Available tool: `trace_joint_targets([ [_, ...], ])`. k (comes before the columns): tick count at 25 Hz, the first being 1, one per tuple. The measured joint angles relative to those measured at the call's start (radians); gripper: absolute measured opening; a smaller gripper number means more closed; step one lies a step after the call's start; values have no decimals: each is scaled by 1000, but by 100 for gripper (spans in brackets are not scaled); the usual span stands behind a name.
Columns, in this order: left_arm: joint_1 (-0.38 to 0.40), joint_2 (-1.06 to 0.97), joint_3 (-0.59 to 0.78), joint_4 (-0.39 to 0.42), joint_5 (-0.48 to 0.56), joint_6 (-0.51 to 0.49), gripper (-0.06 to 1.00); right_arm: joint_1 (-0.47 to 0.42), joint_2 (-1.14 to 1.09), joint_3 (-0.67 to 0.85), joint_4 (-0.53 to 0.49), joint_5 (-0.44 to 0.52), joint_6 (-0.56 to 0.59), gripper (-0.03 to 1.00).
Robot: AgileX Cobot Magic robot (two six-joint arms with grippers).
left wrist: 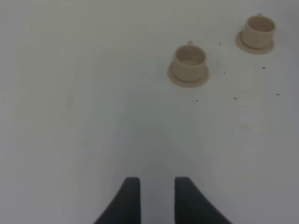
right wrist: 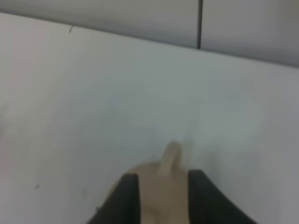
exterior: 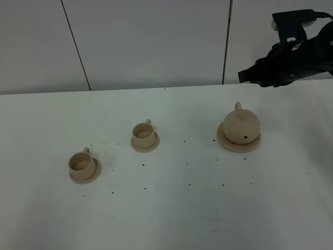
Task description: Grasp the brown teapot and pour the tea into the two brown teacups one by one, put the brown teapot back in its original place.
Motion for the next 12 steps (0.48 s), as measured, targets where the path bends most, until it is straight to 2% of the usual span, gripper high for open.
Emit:
trace_joint_targets([
  [3, 0, 0, 0, 0, 0, 0, 25, 0, 61, -93, -30, 45, 4, 28],
  [9, 0, 0, 0, 0, 0, 0, 25, 0, 186, -274, -48, 185, 13, 40],
  [12, 0, 0, 0, 0, 0, 0, 25, 0, 246, -384, -83, 276, 70, 43],
])
